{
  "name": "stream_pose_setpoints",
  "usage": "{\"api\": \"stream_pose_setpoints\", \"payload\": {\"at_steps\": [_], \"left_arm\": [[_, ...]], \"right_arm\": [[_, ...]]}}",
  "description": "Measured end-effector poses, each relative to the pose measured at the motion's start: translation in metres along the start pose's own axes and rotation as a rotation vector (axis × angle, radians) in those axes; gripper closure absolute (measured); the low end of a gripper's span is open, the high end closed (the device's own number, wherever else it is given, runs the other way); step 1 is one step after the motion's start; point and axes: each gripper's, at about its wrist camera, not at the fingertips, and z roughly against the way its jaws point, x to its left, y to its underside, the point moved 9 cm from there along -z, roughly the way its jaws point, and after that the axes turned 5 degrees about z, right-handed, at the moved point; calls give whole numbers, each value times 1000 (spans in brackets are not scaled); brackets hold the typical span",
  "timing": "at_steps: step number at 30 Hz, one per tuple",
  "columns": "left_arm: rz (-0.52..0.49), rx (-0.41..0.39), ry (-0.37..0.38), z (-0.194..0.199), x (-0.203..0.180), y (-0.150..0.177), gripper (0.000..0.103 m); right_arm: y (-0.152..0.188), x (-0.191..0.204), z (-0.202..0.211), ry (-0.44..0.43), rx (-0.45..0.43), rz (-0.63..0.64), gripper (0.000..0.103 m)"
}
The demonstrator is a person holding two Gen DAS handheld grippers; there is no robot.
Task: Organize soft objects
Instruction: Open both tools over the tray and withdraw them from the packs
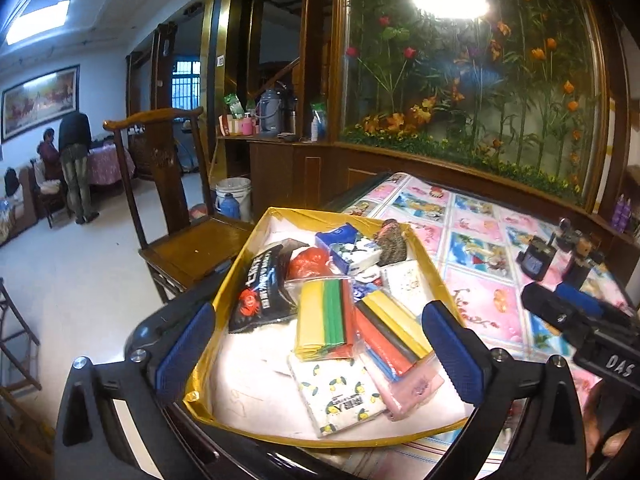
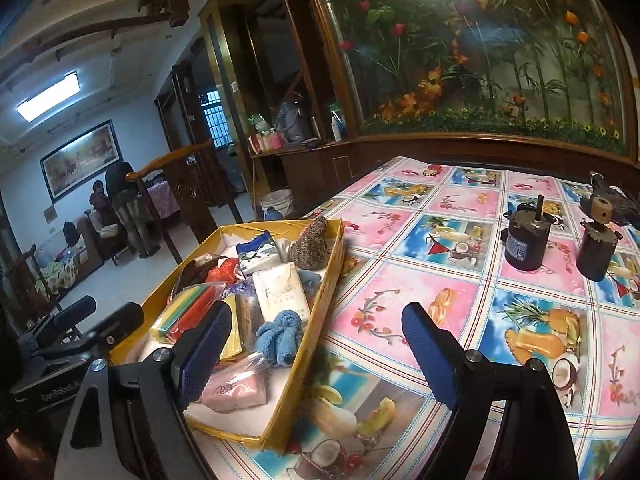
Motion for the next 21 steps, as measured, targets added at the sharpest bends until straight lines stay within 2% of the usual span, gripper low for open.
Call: {"api": "stream_pose_setpoints", "payload": {"at_steps": [2,4,9,11,16,21], "left_arm": [[-26,22,-35,-5,0,1,0],[-28,40,-33,-10,0,3,0],[27,77,-50,-22,9,8,0],[-8,61,-76,-21,11,4,0],[-46,2,-80,-20,11,1,0],[-76,56,-92,-39,10,10,0]], "right_arm": [[1,3,2,7,-2,14,12],[1,5,1,26,-4,37,9],[3,10,-3,55,8,78,7],[4,11,-4,68,10,87,7],[3,14,-5,89,4,115,7],[6,16,-9,77,24,116,7]]}}
